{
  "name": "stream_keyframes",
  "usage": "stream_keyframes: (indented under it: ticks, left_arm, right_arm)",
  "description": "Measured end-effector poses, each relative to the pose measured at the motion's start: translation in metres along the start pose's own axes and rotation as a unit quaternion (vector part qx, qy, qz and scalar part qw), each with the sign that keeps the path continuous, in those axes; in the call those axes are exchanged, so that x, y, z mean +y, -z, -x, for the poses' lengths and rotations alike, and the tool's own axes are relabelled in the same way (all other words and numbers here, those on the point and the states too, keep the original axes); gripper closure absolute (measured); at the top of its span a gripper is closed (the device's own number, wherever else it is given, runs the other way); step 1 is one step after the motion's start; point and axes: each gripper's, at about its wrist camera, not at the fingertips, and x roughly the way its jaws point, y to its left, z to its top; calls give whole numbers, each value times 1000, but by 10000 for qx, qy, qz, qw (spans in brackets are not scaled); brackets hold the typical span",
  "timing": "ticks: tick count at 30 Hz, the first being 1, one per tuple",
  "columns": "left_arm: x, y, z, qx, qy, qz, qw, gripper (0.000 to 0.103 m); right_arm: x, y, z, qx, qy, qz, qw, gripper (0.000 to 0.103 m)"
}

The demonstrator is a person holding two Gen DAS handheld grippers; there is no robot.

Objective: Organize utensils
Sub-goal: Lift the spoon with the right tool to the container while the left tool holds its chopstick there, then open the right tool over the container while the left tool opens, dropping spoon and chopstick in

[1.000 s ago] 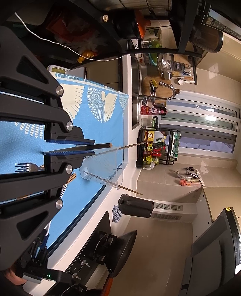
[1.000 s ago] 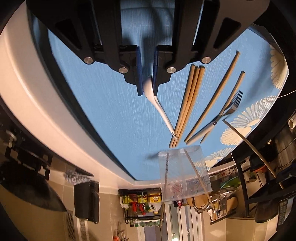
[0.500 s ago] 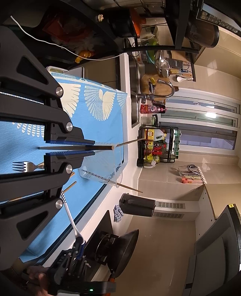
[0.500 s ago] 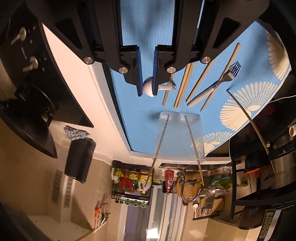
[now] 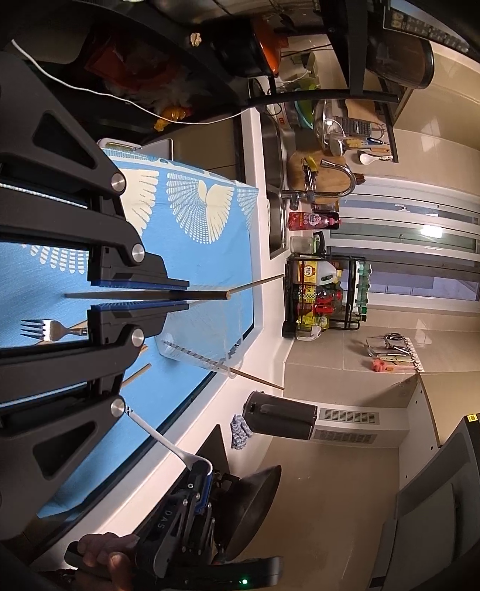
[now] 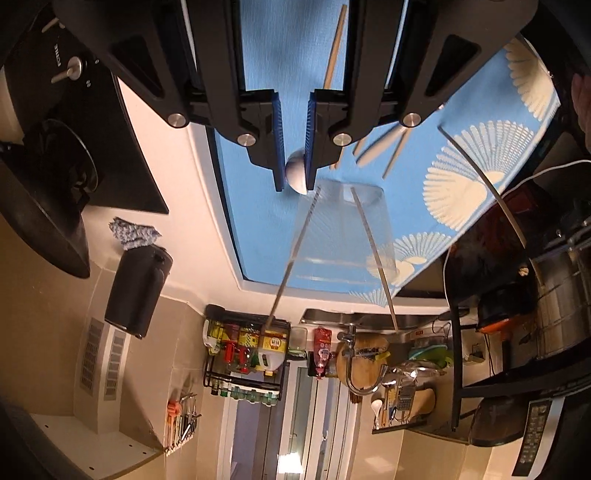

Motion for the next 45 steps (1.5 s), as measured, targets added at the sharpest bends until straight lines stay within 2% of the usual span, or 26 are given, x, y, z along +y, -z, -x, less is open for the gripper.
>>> stream_keyframes:
  ticks: [8,12,16,19,23,27,30,37,39,41,42,45]
  left_arm:
    - [-13,-57,-13,-143,-36,-190,9997,98]
    - [-19,-102,-22,-343,60,-210,9992,98]
    - [-27,-151,-35,-606,94,-324,9976,98]
    - [-32,-168,-56,-531,168,-328,9979,98]
    - [-36,-165,-102,32,126,-450,9989,98]
    - [-36,-151,-143,665,142,-604,9959,98]
    - [-30,-135,-167,1047,177,-529,9929,98]
    - [-26,-102,-200,1544,278,-460,9865,97]
    - [-27,-95,-205,1623,398,-449,9849,97]
    - [-27,-95,-208,1653,354,-469,9845,96]
    - [-25,-96,-209,1642,384,-422,9848,91]
    - [-21,-101,-202,1402,371,-348,9888,60]
  right_arm:
    - [3,-68,0,-101,-237,380,9989,93]
    - [-1,-113,3,-268,-371,480,9978,93]
    - [-4,-152,1,-585,-304,616,9959,93]
    - [-5,-170,-16,-627,-249,673,9954,93]
    - [-2,-172,-53,-467,-184,768,9958,93]
    - [4,-161,-88,-231,-184,911,9954,93]
    - [8,-151,-111,-38,-263,964,9950,93]
    - [11,-124,-150,435,-477,891,9939,93]
    - [12,-120,-156,552,-504,895,9932,93]
    - [12,-118,-158,584,-455,878,9934,90]
    - [11,-118,-157,540,-414,857,9940,89]
    - [6,-120,-149,469,-394,745,9953,76]
